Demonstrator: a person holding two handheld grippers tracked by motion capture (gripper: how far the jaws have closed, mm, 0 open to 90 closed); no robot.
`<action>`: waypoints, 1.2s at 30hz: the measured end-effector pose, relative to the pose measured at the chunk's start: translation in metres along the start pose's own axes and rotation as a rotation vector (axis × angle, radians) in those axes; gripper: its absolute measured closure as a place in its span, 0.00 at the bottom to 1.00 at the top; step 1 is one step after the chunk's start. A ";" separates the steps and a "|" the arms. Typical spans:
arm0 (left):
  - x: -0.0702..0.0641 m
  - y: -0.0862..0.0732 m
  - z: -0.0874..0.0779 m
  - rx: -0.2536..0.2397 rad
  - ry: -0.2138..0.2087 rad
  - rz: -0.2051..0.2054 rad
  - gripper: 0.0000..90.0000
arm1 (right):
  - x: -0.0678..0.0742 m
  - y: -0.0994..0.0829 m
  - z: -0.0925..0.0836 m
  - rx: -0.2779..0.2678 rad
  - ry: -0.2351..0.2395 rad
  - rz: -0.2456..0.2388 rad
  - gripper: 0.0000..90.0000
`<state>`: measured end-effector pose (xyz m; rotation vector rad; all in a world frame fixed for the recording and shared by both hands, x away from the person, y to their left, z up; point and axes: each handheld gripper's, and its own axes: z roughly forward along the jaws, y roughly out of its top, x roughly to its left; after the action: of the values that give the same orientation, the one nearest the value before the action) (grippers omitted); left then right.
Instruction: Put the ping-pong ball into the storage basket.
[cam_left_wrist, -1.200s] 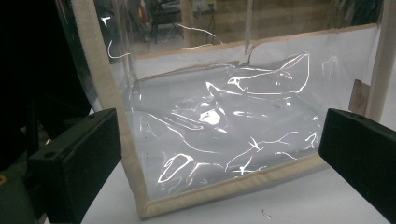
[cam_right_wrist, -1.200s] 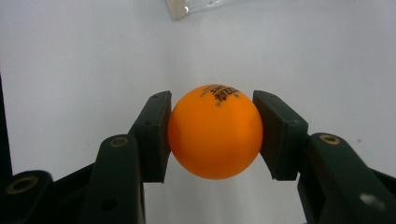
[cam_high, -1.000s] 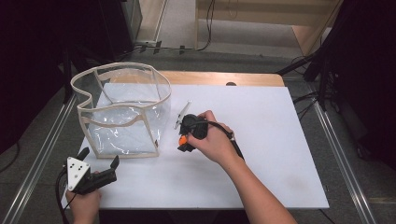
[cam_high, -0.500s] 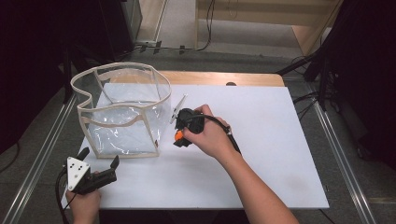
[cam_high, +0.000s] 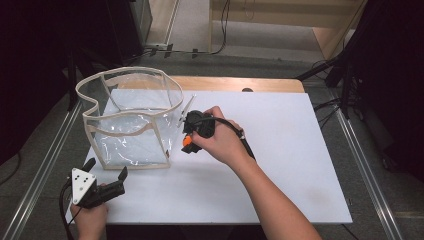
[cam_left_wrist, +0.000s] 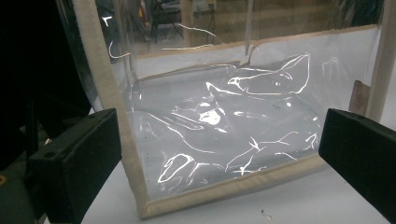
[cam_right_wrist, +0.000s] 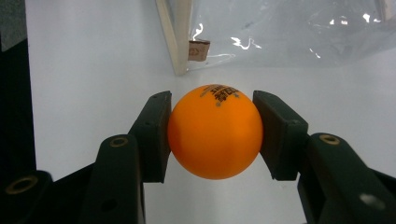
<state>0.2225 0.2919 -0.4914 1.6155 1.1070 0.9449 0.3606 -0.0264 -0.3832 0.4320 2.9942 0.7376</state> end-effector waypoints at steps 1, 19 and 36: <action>0.000 0.000 0.000 0.000 -0.001 0.000 0.00 | -0.001 0.001 -0.001 0.001 -0.001 -0.002 0.53; 0.000 0.000 0.000 0.001 0.000 -0.001 0.00 | -0.003 0.018 -0.025 -0.005 0.008 -0.018 0.53; 0.001 0.000 0.000 -0.002 -0.001 -0.006 0.00 | -0.007 0.040 -0.050 -0.014 0.010 -0.039 0.53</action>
<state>0.2229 0.2924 -0.4914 1.6100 1.1090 0.9413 0.3733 -0.0175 -0.3209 0.3692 2.9950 0.7595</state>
